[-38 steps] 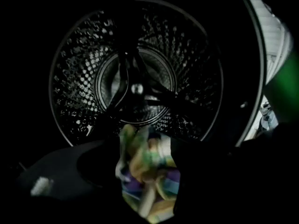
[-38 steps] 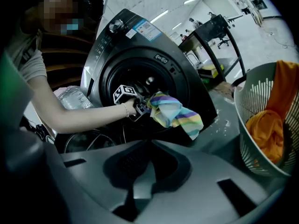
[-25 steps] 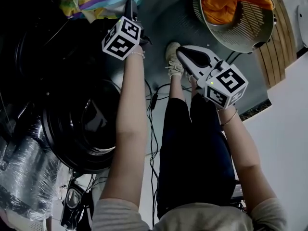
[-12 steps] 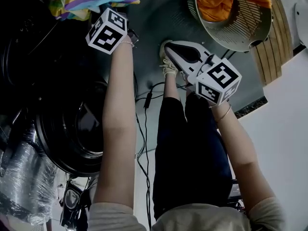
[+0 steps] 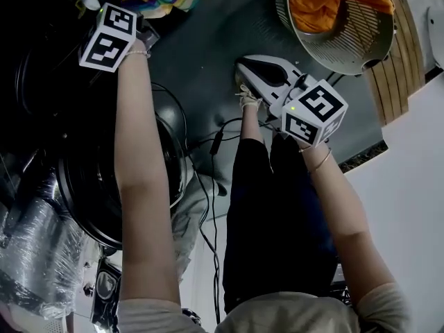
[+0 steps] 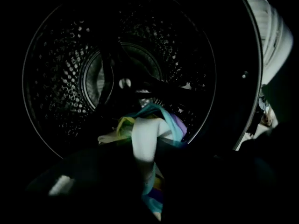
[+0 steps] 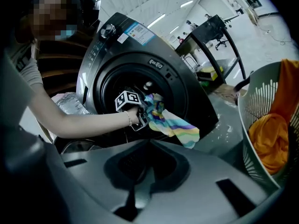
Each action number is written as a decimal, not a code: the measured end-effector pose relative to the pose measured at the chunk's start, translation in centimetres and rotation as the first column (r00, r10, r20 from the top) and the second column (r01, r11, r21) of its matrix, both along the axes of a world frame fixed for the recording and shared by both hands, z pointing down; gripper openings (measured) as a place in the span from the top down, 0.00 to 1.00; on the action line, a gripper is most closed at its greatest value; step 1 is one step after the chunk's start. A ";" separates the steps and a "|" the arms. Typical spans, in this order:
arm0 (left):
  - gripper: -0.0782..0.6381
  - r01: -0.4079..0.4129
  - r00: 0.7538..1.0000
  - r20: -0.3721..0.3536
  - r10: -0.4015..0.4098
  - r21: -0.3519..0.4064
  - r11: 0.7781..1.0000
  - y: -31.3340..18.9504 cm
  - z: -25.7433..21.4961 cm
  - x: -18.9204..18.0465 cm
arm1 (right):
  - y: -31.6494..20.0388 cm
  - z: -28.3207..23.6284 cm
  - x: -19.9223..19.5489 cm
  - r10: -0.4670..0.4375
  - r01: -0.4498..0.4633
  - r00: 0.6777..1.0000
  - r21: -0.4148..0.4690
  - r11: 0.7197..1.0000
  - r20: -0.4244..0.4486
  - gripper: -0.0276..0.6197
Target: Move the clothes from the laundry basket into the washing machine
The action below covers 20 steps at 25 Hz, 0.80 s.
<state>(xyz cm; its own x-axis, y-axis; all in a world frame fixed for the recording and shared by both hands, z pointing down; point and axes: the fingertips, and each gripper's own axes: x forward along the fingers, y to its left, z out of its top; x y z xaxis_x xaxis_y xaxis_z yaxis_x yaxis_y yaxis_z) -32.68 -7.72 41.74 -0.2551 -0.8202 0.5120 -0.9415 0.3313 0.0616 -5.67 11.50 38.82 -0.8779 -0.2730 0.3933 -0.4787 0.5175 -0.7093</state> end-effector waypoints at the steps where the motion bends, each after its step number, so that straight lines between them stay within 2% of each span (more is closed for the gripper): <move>1: 0.77 0.004 0.999 -0.044 -0.005 -0.015 1.000 -0.2 0.7 0.0 | 0.1 -0.1 -0.1 0.001 -0.001 1.000 -0.002 1.000 0.002 0.93; 3: 0.64 0.026 0.992 -0.120 -0.031 -0.037 0.999 0.0 1.8 0.1 | 0.1 -0.1 0.0 0.013 -0.013 1.000 -0.009 1.000 0.008 0.93; 6: 0.51 0.053 0.985 -0.164 -0.054 -0.011 0.999 1.1 2.0 0.8 | 0.2 -0.1 0.2 0.035 -0.035 0.999 -0.021 0.999 0.013 0.93; 8: 0.48 0.026 0.984 -0.175 -0.028 -0.014 1.000 2.4 2.3 2.2 | 0.5 -0.3 0.6 0.038 -0.037 0.999 -0.025 0.999 0.014 0.93; 12: 0.40 -0.054 0.975 -0.220 0.033 -0.089 0.995 5.6 4.4 5.9 | 1.1 0.0 1.4 0.034 -0.034 0.999 -0.026 0.999 0.000 0.93; 16: 0.36 -0.081 0.951 -0.308 0.011 -0.215 0.973 8.3 9.3 9.7 | 0.9 0.4 2.2 0.066 -0.065 0.998 -0.044 0.997 0.015 0.93; 20: 0.36 -0.063 0.925 -0.377 -0.058 -0.302 0.951 8.5 13.7 10.6 | 0.2 0.9 2.5 0.086 -0.085 0.996 -0.054 0.995 0.026 0.93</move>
